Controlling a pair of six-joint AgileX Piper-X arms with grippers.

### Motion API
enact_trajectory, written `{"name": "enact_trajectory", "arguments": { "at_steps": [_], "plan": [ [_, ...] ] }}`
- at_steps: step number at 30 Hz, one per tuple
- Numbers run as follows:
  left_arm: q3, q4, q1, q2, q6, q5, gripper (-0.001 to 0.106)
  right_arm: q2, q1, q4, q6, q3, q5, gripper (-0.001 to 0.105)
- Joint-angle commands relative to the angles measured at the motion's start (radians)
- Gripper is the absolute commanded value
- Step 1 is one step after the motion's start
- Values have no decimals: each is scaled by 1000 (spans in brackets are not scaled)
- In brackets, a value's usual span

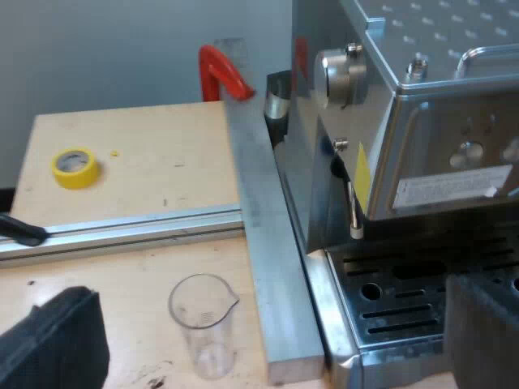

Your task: Grind coffee beans and then tamp

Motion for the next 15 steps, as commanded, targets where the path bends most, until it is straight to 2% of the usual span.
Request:
{"name": "enact_trajectory", "arguments": {
  "at_steps": [1, 6, 7, 15],
  "plan": [
    [-10, 44, -1, -76, 7, -60, 85, -72, -21, 29, -41, -9, -5, 72],
    [-10, 77, -1, -155, 41, -91, 85, -193, -21, 62, -43, -9, -1, 72],
    [-10, 113, -1, -230, 46, -106, 85, -247, -21, 77, -43, -9, -1, 72],
    [-10, 217, -1, -416, 46, -110, 85, -462, -21, 182, -43, -9, -1, 72]
  ]
}}
